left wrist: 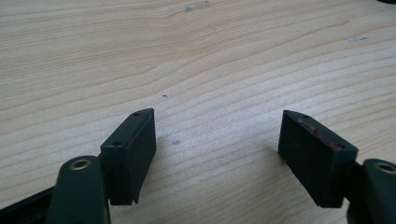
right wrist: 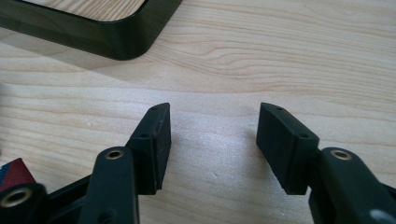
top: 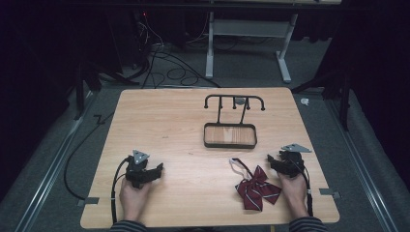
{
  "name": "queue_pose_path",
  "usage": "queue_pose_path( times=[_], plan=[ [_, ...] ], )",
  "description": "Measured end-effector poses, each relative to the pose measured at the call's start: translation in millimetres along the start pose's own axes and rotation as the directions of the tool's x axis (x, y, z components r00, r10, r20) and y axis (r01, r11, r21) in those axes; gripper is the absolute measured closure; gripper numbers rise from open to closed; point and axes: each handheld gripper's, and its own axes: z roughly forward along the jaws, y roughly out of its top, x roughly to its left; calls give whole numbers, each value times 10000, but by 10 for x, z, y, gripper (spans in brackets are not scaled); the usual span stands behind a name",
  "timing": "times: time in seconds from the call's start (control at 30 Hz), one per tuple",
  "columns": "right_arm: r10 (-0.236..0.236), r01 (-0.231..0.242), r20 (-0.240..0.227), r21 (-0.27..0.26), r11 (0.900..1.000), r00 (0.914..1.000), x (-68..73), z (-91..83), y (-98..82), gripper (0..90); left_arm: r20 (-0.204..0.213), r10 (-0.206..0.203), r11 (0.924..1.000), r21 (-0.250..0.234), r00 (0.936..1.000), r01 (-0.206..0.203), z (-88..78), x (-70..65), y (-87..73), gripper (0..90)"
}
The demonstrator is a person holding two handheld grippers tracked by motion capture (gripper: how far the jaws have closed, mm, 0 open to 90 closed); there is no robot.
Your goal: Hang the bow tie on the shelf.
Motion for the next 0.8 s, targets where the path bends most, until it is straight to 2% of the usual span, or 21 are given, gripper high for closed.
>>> queue_pose_path(
  times=[0.23,0.33,0.5,0.53,0.57,0.6,0.7,0.73,0.77,0.8],
  plan=[
    [-46,44,-157,-115,9999,9999,36,-71,5,532,-78,100,9999,24,9999,-100,5,-12,1,279],
    [48,-55,-529,-139,9999,9986,61,-134,25,571,-106,138,9999,50,9998,-138,6,-18,2,278],
    [-193,166,-951,-289,9994,9953,148,-227,99,589,-107,139,9999,49,9998,-139,6,-18,2,277],
    [-385,333,-1224,-438,9985,9917,206,-262,146,596,-106,137,9999,50,9998,-137,6,-18,2,278],
    [-385,333,-1224,-438,9985,9917,206,-262,146,596,-106,137,9999,50,9998,-137,6,-18,2,278],
    [-481,420,-1521,-431,9982,9872,279,-281,192,602,-101,137,9999,50,9999,-137,6,-18,2,277],
    [-635,568,-1745,-428,9975,9826,348,-282,232,608,-99,140,9999,52,9999,-139,5,-17,2,277],
    [-735,669,-1957,-402,9970,9779,409,-273,268,615,-93,138,9999,50,9999,-138,6,-18,2,276],
    [-735,669,-1957,-402,9970,9779,409,-273,268,615,-93,138,9999,50,9999,-138,6,-18,2,276],
    [-843,787,-2102,-347,9963,9740,462,-260,297,622,-96,142,9999,53,9999,-141,5,-17,2,275]
  ],
)
